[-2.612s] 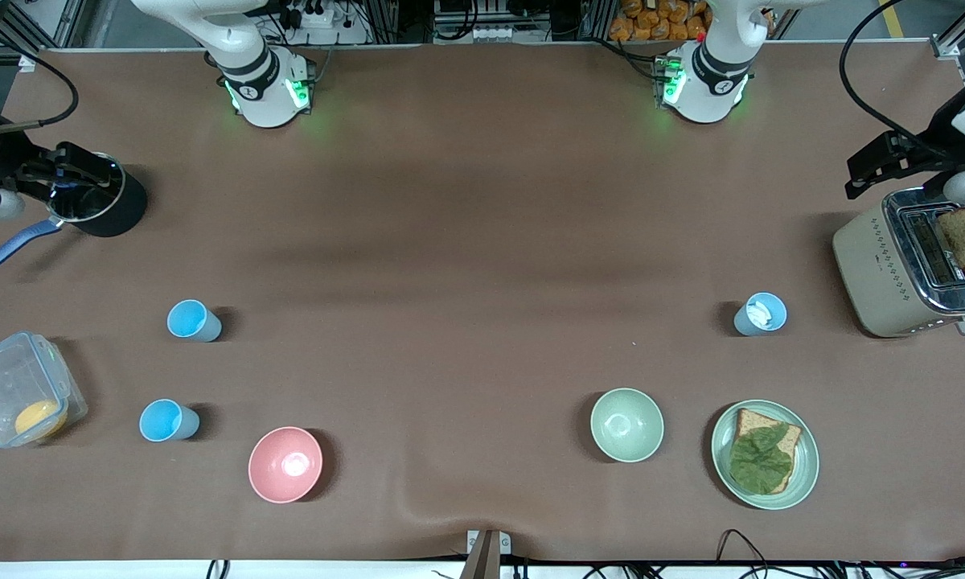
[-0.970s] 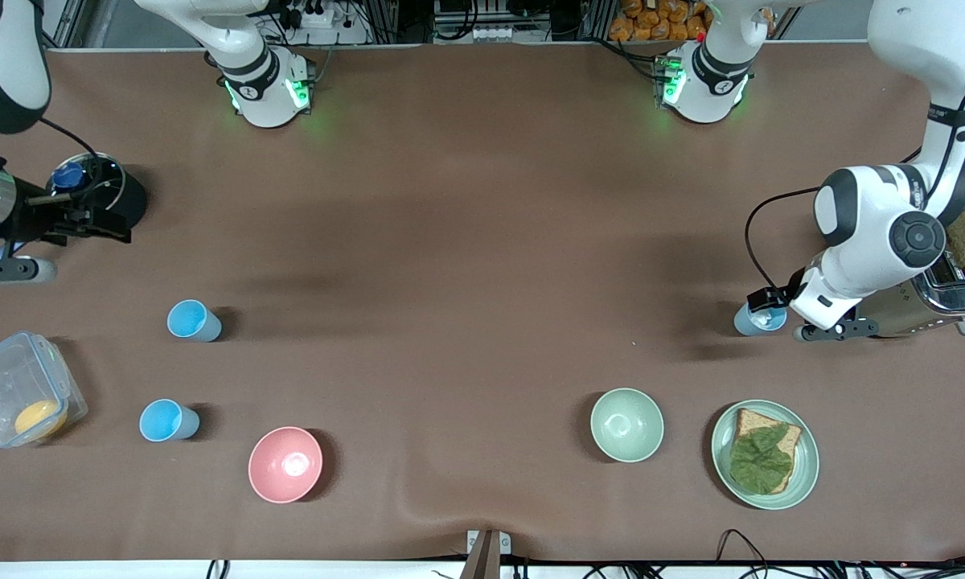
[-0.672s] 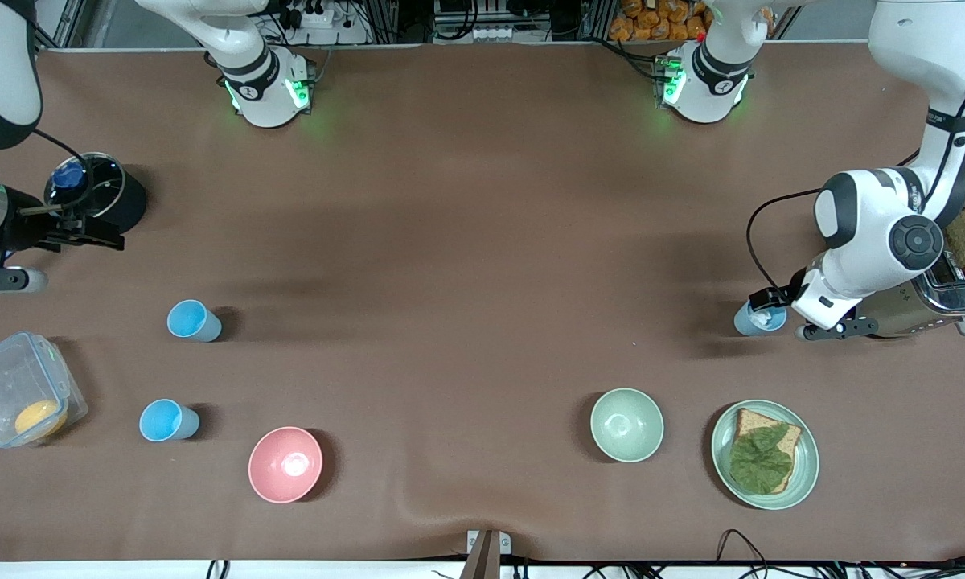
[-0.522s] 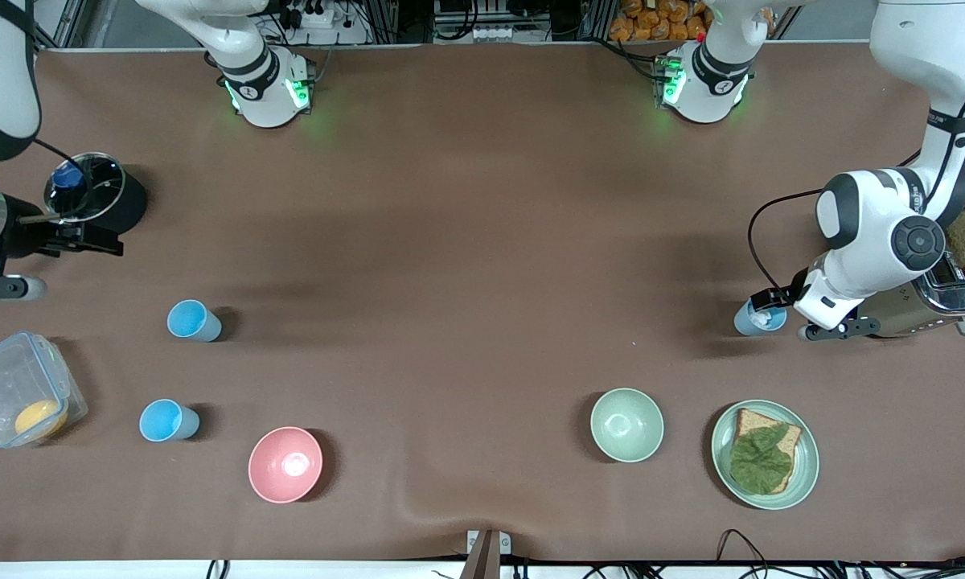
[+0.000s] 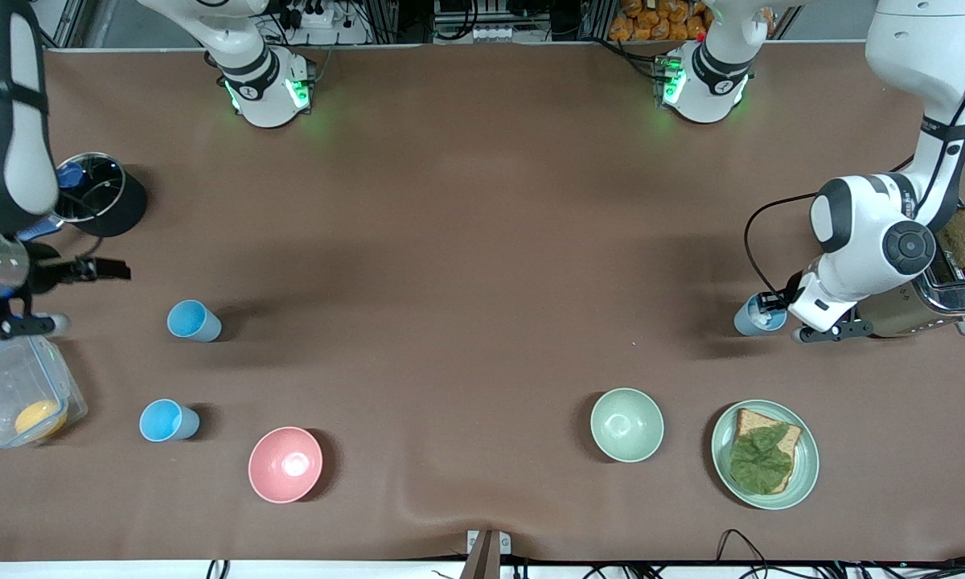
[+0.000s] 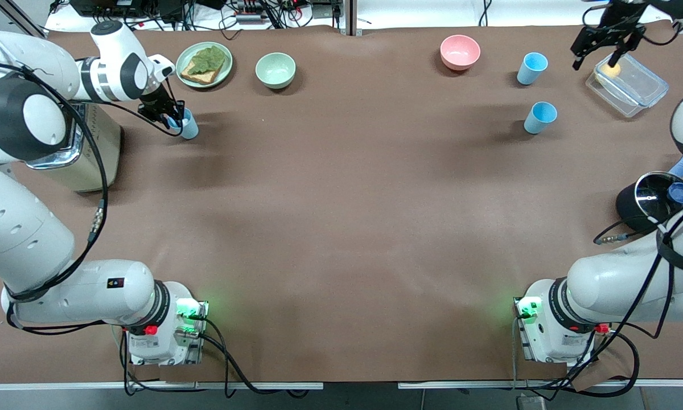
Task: Stack blue cups with both arms
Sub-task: 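Grasp the blue cup with the left gripper while the right gripper grasps another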
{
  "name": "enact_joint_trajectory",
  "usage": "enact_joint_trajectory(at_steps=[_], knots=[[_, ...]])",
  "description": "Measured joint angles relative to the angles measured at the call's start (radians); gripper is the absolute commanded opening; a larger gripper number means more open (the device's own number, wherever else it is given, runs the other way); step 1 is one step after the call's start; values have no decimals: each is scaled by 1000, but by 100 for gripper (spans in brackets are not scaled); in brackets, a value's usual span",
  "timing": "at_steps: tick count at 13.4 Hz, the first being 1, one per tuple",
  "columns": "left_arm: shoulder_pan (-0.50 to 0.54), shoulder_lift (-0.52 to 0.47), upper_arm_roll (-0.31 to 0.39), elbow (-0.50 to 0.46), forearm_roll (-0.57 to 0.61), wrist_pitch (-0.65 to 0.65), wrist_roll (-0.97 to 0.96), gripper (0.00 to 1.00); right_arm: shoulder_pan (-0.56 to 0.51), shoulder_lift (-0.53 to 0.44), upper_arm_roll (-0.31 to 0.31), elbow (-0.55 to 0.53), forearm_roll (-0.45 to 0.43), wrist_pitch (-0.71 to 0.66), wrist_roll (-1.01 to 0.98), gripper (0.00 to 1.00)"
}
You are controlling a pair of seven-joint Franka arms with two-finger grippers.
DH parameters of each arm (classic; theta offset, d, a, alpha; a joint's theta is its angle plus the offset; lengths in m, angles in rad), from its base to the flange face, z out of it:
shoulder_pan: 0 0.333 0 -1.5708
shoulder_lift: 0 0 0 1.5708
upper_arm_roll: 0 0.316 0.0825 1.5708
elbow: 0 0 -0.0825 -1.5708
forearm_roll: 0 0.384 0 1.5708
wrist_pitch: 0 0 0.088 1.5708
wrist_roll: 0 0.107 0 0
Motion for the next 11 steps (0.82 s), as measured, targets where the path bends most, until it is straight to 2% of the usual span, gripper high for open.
enact_joint_trajectory(at_steps=[4,6,8,11], knots=[[-1,-1,-14,12,0,8,5,0,-25,93,0,3,0,119,-1,100],[-1,-15,-63,24,0,10,6,0,-35,142,0,3,0,148,-1,100],[-1,-44,-154,47,-2,8,-21,0,-37,190,2,3,1,155,-3,100],[-9,-73,-331,89,-4,6,-166,0,-36,237,5,2,1,156,-3,100]])
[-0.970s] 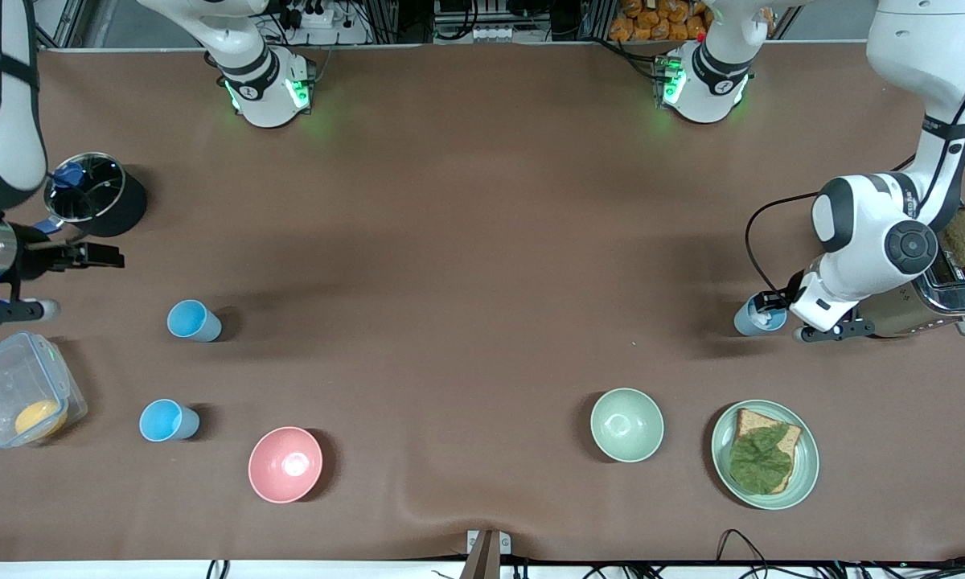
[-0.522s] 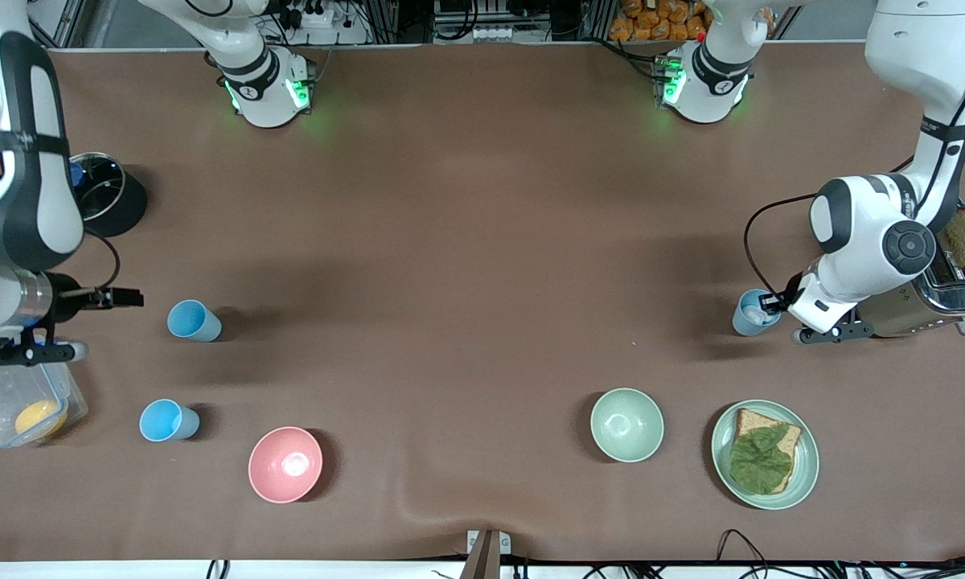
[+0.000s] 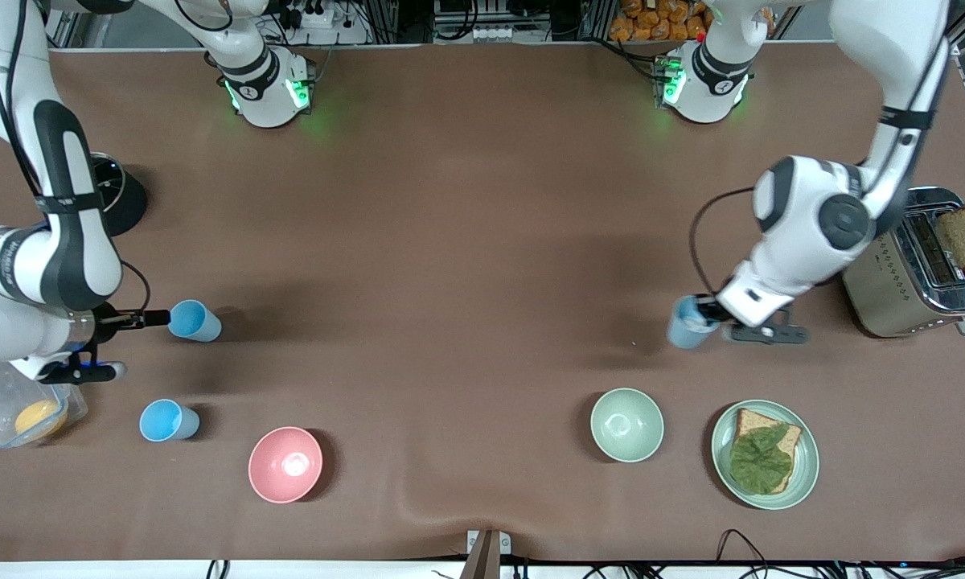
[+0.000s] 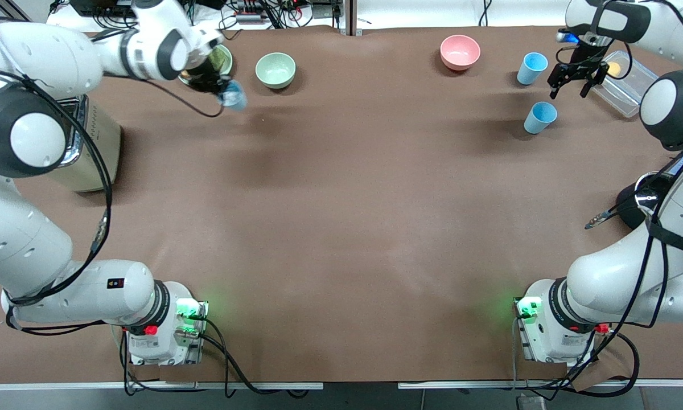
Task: Stack blue cups with both arms
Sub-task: 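Carry the blue cup with the left gripper to the table center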
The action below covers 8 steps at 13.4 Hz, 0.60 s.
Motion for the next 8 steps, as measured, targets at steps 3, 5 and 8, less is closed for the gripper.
enact_joint_trajectory(at_steps=[3,5,8], knots=[[-51,10,-136,18,0,-2,-210,0,-1,32,0,-5,4,6,0,100],[-161,36,-155,41,0,-2,-341,0,-1,40,0,-18,6,24,0,100],[-359,125,-154,105,0,-2,-553,0,-1,40,0,-54,6,59,0,100]])
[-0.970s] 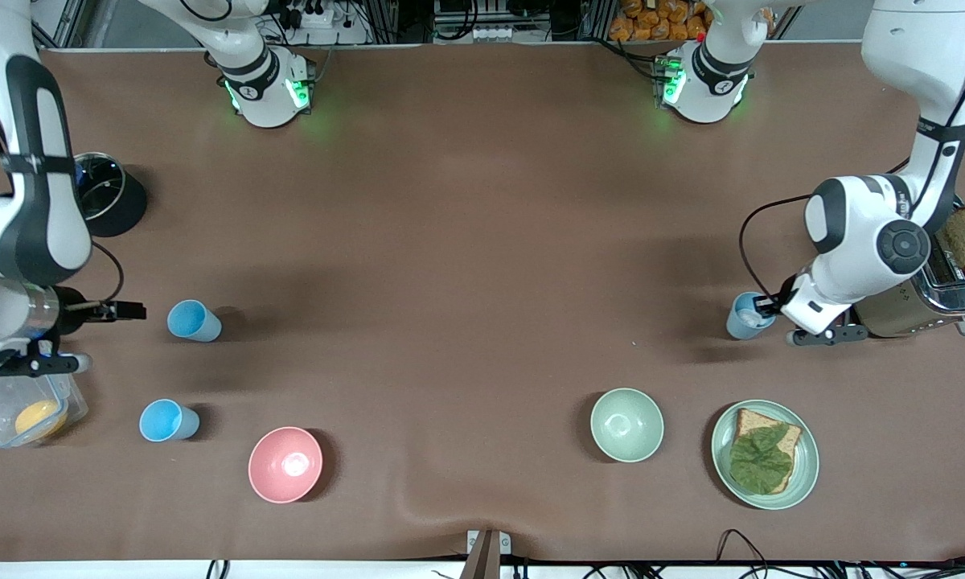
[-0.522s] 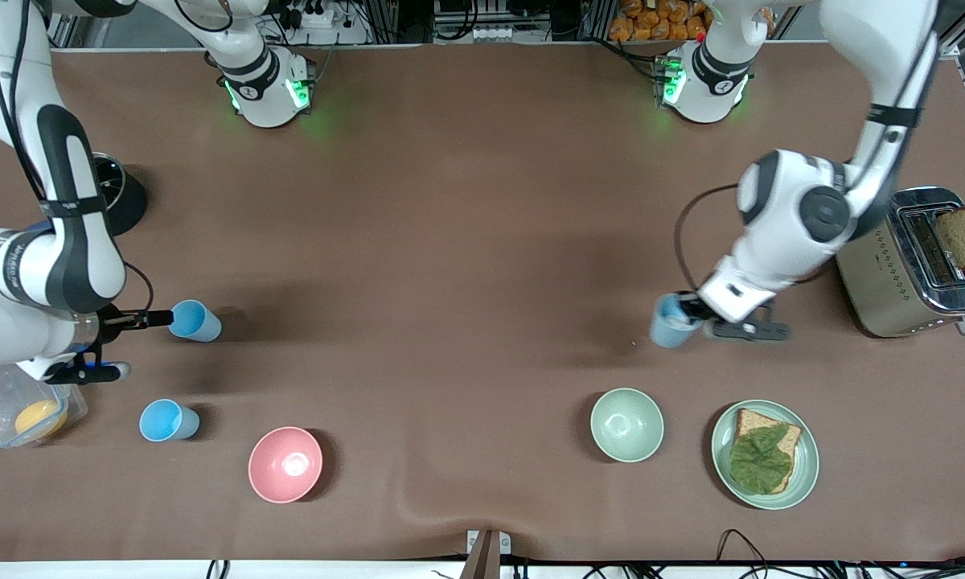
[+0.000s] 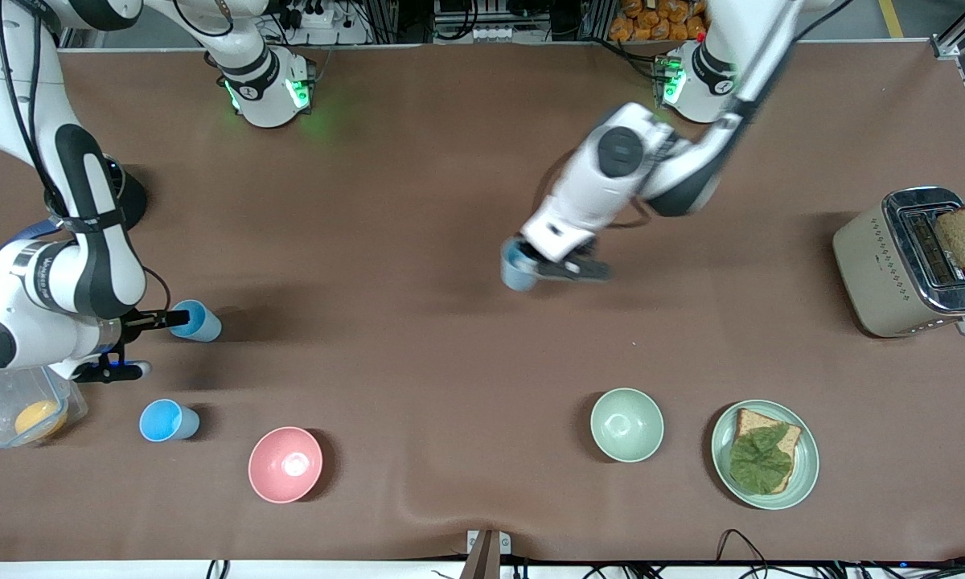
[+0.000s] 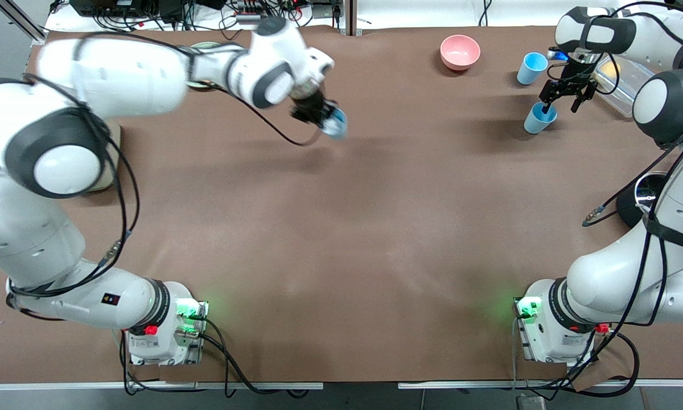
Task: Stack blue cups with both arms
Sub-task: 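Carry the blue cup with the left gripper to the table center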
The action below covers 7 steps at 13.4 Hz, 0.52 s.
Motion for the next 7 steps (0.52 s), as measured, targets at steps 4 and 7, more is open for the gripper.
enact_joint_trajectory(at_steps=[4,7], knots=[[-180,156,5,108,11,2,-235,0,0,0,0,-6,0,4,0,26],[-245,264,29,182,59,2,-323,2,-1,1,0,-11,0,19,0,0]])
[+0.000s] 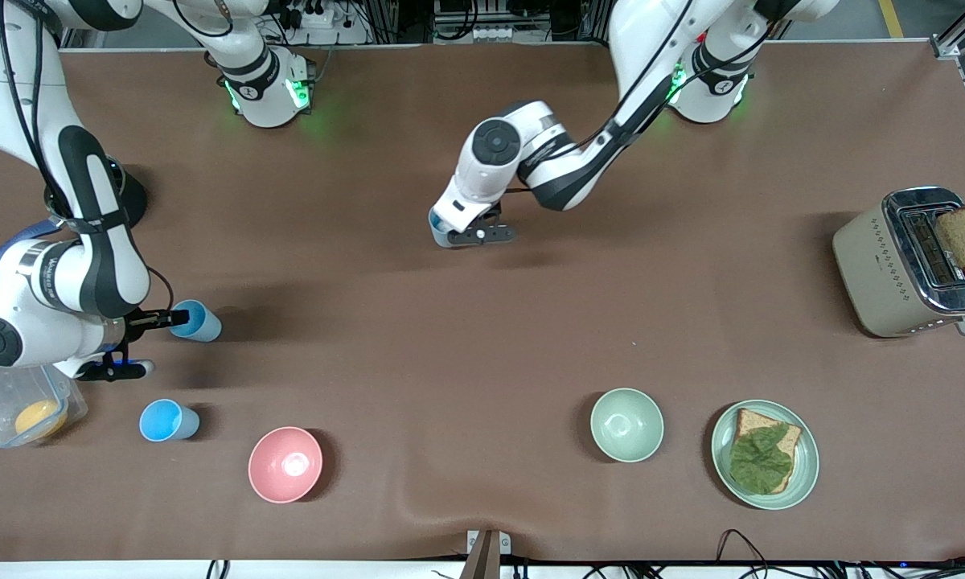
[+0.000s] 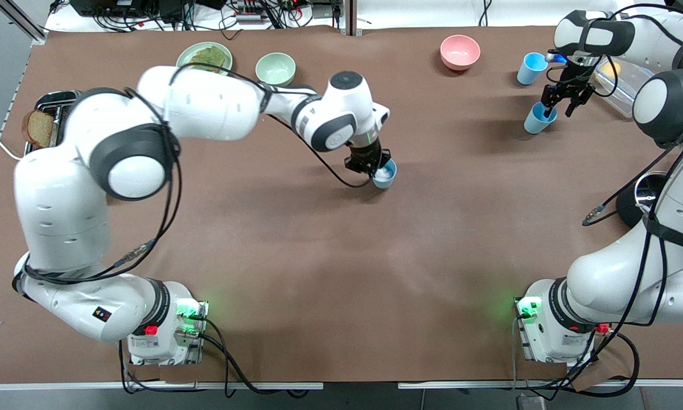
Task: Stack blue cups with both arms
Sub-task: 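Carry the blue cup with the left gripper to the table center, then release the cup with the left gripper while the right gripper carries its cup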
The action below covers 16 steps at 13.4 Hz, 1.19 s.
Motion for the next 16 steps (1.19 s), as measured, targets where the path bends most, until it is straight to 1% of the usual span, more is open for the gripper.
enact_joint_trajectory(at_steps=[1,3,7,9,13,15,16], knots=[[-16,13,15,17,6,-4,-5,22,0,0,0,-1,0,1,0,0],[-34,14,47,29,10,-10,-9,100,0,0,0,-4,0,1,0,0],[-34,9,67,47,11,-26,-58,100,1,-4,5,-5,12,-8,-1,0],[-35,-34,63,79,11,-110,-62,100,3,-5,10,-3,15,-16,-1,0],[-31,-227,65,102,11,-306,-82,100,32,-31,17,19,107,-90,21,0],[12,-313,74,101,13,-365,-94,100,58,-51,21,31,127,-142,86,0],[57,-348,78,100,18,-379,-94,100,76,-61,24,37,141,-162,129,0]])
